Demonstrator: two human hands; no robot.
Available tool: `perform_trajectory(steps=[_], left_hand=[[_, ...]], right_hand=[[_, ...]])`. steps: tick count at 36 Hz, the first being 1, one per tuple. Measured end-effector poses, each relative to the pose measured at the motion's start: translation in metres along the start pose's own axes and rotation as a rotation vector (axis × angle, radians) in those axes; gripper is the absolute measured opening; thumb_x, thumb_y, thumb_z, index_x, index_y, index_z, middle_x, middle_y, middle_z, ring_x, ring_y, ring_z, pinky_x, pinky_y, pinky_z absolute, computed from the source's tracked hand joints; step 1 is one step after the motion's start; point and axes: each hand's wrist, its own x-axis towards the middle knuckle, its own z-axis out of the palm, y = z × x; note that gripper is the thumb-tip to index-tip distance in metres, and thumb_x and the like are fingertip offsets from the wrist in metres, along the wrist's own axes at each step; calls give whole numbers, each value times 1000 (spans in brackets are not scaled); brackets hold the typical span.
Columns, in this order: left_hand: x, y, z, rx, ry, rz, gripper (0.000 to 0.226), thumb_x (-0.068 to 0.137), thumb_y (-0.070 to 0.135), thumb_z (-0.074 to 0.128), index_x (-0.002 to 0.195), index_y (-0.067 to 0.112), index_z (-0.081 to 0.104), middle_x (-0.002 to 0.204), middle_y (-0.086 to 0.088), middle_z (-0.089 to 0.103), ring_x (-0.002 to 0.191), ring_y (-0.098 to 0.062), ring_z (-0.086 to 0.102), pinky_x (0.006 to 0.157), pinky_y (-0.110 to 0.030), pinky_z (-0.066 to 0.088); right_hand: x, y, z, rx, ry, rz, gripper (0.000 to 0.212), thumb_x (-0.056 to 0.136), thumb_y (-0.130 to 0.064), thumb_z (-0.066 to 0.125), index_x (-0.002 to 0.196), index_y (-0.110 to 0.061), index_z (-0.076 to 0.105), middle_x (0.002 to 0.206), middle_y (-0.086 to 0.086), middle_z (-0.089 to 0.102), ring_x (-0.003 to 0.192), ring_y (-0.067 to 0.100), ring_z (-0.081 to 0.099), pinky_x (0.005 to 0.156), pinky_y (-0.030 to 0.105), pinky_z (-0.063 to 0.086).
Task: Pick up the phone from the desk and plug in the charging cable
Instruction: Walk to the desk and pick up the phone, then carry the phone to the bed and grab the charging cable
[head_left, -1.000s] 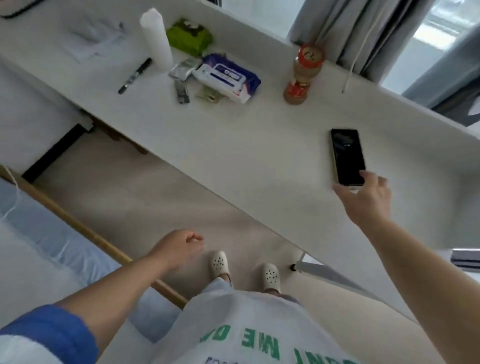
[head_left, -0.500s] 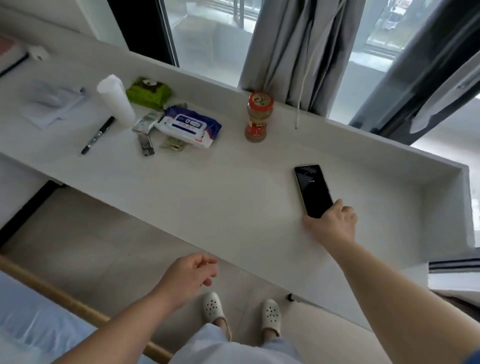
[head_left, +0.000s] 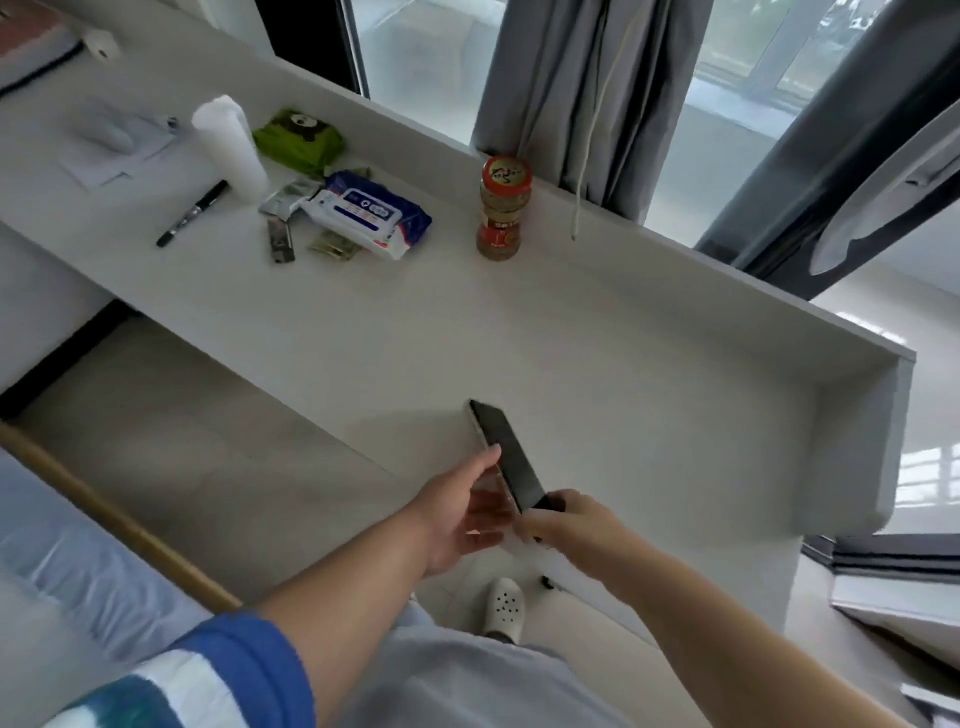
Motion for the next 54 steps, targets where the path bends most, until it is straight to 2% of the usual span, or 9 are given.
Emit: perform_trajectory(steps=[5,10,18,22,26,30,42,46,54], left_hand=[[-1,-7,5,-171,14,55,42,66,57,63,77,16,65,62,-2,67,62,-18,63,70,-31,48],[-11,-18,-6,-392,85,137,72,48,57,70,103,11,62,94,-10,68,98,-26,63,87,-36,52],[-43,-34,-66,-640,228,244,44,75,36,64,106,5,59,86,-11,67,86,-25,65,88,-38,52],[-62,-44,-117,-729,283,289,56,63,38,72,105,4,58,74,-9,68,71,-23,67,75,-40,58],[-78,-60,-180,-788,433,284,53,69,45,67,107,9,60,85,-11,68,78,-24,70,71,-37,56],[-95,-79,-252,-940,523,213,50,66,41,70,103,9,58,87,-15,62,78,-29,64,77,-38,52],[-185,-119,-466,-924,882,66,27,77,38,64,80,13,54,78,-11,55,69,-23,55,80,-38,50],[-194,-130,-503,-906,986,31,27,77,41,63,79,15,54,74,-8,52,65,-19,52,61,-29,43],[-182,-130,-536,-1187,1018,-148,36,71,42,69,81,10,55,75,-13,57,68,-26,55,64,-34,48]], right_hand=[[-12,-7,2,66,-166,-35,24,46,-35,60,63,-18,57,67,0,50,68,18,44,68,32,37],[-11,-17,18,-83,-243,-159,27,53,-34,63,73,-16,63,64,-1,54,52,8,47,44,16,35],[2,-52,77,-260,-446,-283,27,53,-38,65,64,-16,54,63,-4,46,57,14,41,53,28,34],[10,-76,119,-474,-510,-297,48,53,-60,63,93,-34,64,99,-11,59,86,5,59,74,23,46],[27,-107,170,-559,-553,-308,44,70,-53,63,110,-35,60,102,-12,61,89,3,60,73,18,44],[60,-139,221,-756,-459,-293,49,76,-49,62,119,-24,58,100,-10,59,83,3,56,63,8,40],[135,-255,370,-1157,-410,-281,36,82,-34,62,111,-13,64,117,7,66,101,21,62,82,24,41],[157,-299,411,-1258,-439,-251,37,84,-33,60,110,-8,63,120,12,64,111,27,58,93,32,42],[221,-402,496,-1506,-560,-356,39,84,-34,58,111,-6,61,118,13,62,105,27,59,91,35,44]])
